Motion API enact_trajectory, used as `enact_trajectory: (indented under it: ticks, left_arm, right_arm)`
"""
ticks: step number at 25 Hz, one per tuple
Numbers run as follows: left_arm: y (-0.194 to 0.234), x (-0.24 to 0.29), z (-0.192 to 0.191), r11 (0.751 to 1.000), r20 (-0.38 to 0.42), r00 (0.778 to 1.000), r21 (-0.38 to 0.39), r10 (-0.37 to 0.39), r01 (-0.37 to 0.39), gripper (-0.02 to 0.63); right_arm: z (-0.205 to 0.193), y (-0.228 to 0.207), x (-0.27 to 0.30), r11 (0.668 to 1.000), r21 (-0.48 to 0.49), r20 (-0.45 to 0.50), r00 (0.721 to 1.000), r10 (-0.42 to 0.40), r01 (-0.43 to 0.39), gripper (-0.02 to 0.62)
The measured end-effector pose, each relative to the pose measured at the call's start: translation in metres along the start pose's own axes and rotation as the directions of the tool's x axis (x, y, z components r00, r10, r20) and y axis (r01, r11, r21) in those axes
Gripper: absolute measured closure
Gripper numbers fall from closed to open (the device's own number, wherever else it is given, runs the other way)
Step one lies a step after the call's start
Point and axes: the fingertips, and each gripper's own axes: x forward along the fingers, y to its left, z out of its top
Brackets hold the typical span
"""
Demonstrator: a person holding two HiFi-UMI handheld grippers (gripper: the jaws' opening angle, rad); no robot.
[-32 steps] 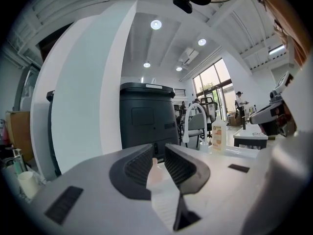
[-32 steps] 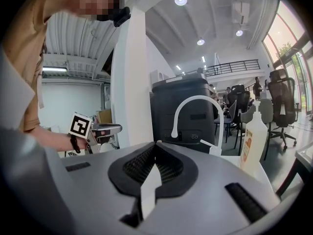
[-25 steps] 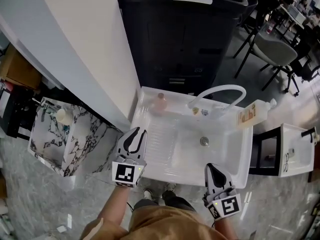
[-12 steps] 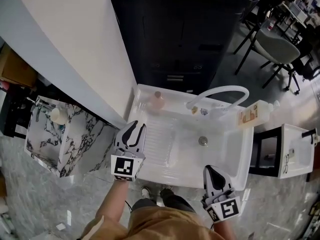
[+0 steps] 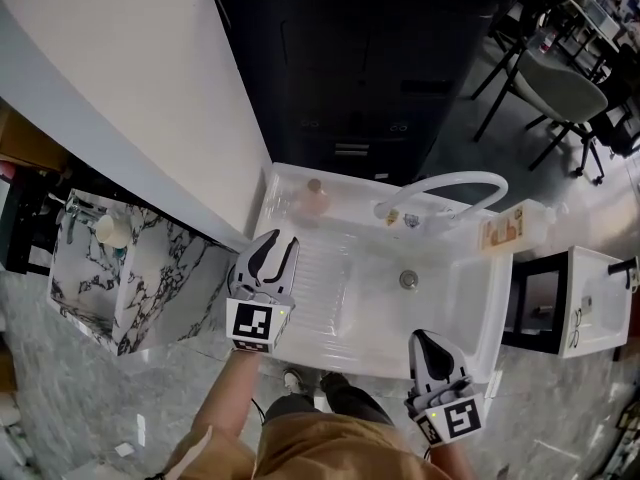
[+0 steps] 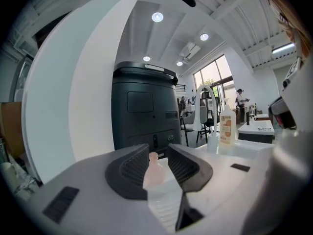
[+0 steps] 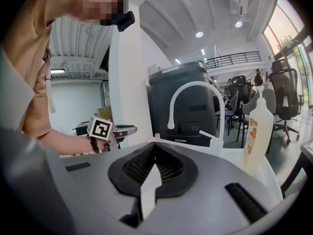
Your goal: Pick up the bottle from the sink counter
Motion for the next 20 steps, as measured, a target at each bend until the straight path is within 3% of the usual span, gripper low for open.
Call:
enact_trajectory:
  ticks: [20]
  left_arm:
    - [0.009, 0.063, -0.032, 1.000, -0.033, 0.999, 0.001, -0.018, 0.018, 0.476]
  right_arm:
    - [-0.024, -0.019, 0.019, 1.000, 0.025, -0.051, 0.999, 0.000, 0.001, 0.595]
